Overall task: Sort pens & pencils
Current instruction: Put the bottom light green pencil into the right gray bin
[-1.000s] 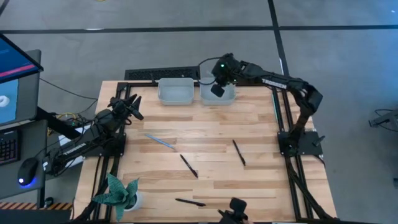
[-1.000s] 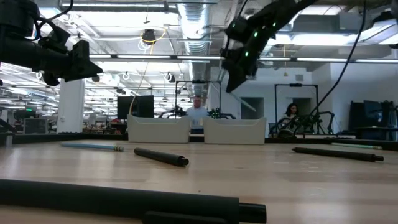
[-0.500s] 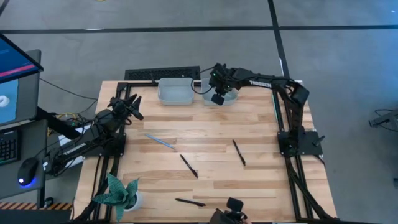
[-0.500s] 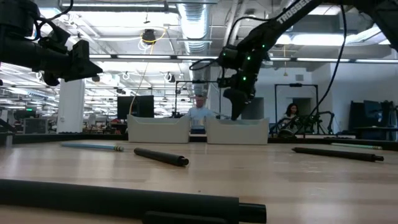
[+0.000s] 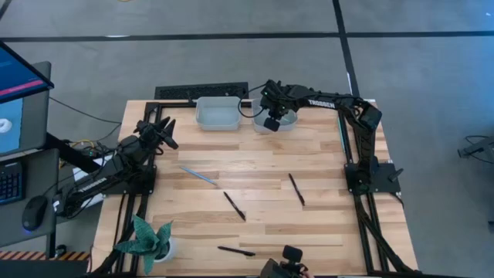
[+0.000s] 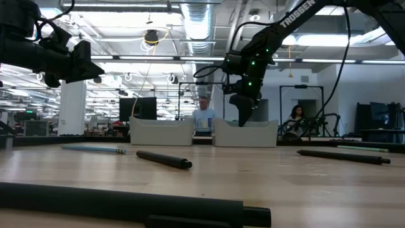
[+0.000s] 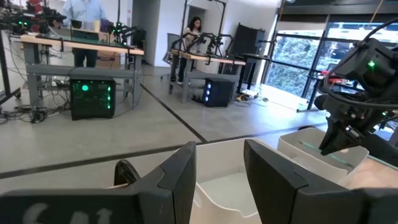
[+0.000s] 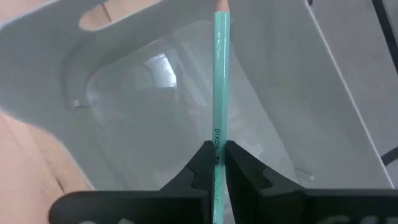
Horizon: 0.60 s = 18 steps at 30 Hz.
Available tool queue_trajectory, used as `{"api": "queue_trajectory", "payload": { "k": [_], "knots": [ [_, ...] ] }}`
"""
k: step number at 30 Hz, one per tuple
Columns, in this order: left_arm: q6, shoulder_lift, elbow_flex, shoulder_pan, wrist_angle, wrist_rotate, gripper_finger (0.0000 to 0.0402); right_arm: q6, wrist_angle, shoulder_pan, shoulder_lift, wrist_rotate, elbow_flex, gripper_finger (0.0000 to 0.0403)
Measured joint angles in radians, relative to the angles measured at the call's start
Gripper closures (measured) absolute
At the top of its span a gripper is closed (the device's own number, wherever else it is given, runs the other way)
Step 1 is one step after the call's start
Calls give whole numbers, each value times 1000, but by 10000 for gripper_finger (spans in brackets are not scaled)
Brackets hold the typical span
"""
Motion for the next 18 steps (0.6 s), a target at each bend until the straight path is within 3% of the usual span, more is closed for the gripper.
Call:
{"api": "queue_trajectory", "payload": {
  "k": [18],
  "knots": [
    [0, 0, 0, 0, 0, 5, 276, 0, 1, 1, 0, 0, 0, 331]
  ]
}}
